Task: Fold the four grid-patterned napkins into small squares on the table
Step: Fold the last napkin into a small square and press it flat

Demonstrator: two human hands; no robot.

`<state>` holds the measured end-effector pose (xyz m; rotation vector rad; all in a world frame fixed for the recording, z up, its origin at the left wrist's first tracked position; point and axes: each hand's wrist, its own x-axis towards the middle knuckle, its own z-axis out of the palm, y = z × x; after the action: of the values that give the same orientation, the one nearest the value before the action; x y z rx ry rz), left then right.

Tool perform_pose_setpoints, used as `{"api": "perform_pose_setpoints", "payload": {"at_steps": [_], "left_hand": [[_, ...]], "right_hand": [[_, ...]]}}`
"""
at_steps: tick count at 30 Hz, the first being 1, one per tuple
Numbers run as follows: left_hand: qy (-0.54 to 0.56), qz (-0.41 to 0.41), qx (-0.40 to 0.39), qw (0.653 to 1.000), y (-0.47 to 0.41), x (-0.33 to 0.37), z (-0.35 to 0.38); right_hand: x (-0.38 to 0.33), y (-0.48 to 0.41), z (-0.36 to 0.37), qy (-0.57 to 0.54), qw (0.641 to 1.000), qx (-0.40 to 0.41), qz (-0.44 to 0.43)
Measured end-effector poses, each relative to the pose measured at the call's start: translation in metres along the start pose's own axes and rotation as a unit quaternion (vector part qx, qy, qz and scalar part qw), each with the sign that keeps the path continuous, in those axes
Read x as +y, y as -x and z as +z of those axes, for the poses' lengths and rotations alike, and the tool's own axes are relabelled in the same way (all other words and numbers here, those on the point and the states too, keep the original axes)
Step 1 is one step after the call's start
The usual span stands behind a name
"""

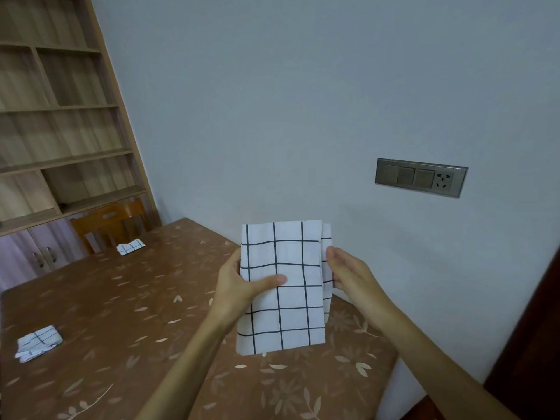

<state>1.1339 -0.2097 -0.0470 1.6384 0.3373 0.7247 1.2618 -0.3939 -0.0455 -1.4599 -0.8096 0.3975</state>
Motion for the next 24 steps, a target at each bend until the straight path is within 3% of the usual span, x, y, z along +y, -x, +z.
{"api": "perform_pose_setpoints", "payload": {"at_steps": [5, 11, 19, 24], "left_hand": [[0.006, 0.026, -0.01, 1.0, 0.005, 0.003, 0.004], [0.031, -0.005, -0.064, 0.997, 0.009, -0.002, -0.018], [0.029, 0.029, 0.009, 0.999, 0.004, -0.005, -0.015], [0.028, 0.02, 0.006, 0.999, 0.005, -0.003, -0.008]], "right_hand": [[0.003, -0.004, 0.002, -0.014, 0.998, 0.047, -0.034], [0.004, -0.011, -0.012, -0.018, 0.992, 0.118, -0.03], [0.003, -0.007, -0.004, -0.061, 0.995, 0.074, -0.013], [0.003, -0.01, 0.0, -0.027, 0.995, 0.086, -0.034]]}}
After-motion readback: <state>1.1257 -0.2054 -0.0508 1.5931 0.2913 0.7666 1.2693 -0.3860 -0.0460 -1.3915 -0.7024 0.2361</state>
